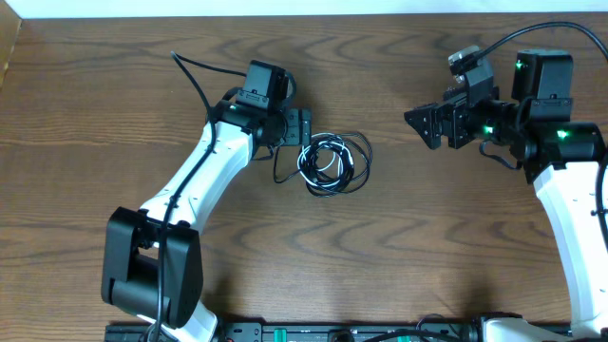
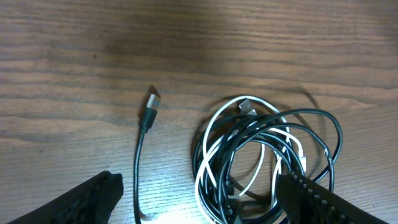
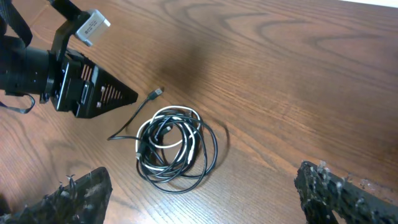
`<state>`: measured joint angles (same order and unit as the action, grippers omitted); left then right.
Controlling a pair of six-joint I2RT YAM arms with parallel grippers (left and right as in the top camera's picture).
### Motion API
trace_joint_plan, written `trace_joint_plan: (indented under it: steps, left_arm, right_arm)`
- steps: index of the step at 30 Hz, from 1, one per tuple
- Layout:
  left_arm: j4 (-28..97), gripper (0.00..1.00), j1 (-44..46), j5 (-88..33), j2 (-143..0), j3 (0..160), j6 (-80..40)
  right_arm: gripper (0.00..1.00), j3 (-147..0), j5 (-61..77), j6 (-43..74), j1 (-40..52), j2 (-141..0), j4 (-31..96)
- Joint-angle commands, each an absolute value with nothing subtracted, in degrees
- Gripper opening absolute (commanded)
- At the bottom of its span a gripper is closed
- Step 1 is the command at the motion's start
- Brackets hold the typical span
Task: Untangle cables
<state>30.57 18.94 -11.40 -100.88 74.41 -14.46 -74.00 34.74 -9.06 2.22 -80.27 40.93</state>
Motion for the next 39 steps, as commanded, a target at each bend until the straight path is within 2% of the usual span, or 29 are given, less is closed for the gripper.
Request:
trace_joint_plan:
  steps: [1,29,35,39]
  left_arm:
    - [30.3,0.85,19.8,-10.4,-102.4,75.4,-15.2]
    - [28.7,0.77,25.4,-10.4,-110.1,75.2,-18.2]
    - [28.1,0.65,26.5,-7.9,-110.3,75.2,-18.4]
    - [27.9,0.63,27.0,-6.3,-110.3,75.2,-18.4]
  right_arm:
    - [0.93,-75.2,34.9,-8.6,3.1,-81.4,40.9]
    - [0.92,-75.2,34.8,-7.7,3.1,-83.6,40.9]
    - [0.92,-75.2,34.8,-7.7,3.1,-83.6,40.9]
    - [0.93,-75.2,34.8,-7.7,3.1,-83.6,40.6]
